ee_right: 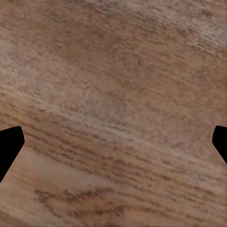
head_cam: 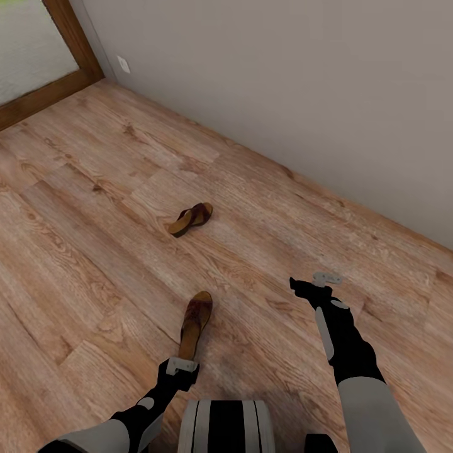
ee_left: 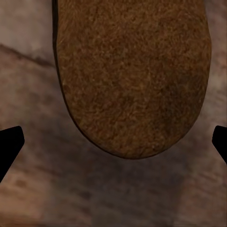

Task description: Pick up the two gym shoes and the two sandals from the corridor floor and place them onto the hallstand (shoe rack) in the corridor, making sure they are on the rack and not on the floor. Arrange them so the two gym shoes are next to each other and the two sandals are next to each other.

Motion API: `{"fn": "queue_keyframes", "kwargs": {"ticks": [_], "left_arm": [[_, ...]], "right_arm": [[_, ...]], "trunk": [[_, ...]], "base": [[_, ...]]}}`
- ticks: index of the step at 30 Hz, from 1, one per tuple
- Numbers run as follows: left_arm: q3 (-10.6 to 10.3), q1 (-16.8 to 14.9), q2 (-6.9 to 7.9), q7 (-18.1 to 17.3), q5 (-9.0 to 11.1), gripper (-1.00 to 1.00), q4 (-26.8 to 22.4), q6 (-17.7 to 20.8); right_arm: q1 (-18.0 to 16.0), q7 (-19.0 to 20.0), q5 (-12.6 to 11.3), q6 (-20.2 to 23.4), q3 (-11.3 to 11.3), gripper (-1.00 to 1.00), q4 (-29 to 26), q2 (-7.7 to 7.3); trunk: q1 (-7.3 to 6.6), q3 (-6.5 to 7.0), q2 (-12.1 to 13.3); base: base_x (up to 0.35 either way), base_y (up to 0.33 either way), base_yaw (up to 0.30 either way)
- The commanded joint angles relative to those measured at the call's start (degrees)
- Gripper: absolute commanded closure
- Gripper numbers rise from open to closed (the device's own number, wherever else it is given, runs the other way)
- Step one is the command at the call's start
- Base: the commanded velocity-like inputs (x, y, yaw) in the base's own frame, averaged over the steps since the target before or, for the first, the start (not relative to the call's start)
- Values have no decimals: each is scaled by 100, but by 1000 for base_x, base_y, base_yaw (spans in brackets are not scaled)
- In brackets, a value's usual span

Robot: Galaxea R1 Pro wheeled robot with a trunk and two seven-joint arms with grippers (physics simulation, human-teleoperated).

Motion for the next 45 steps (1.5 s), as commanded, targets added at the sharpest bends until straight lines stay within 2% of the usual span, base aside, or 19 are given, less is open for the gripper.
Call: {"fn": "queue_keyframes", "kwargs": {"ticks": [1,30,31,45], "left_arm": [[-22,-4,0,-36,61,-100,9,-17],[-18,-4,0,-24,58,-100,9,-11],[-19,-4,0,-23,59,100,9,-11],[-13,-4,0,-19,62,100,9,-11]], "right_arm": [[-3,1,15,32,-10,-100,-9,5],[-4,1,15,32,-10,-100,-8,5],[-4,1,15,32,-10,-100,-8,5],[-4,1,15,32,-10,-100,-10,4]], "trunk": [[-1,-5,-1],[-1,-8,-1],[-1,-8,-1],[-1,-8,-1]], "base": [[0,0,0],[39,0,0],[0,0,0],[0,0,0]]}}
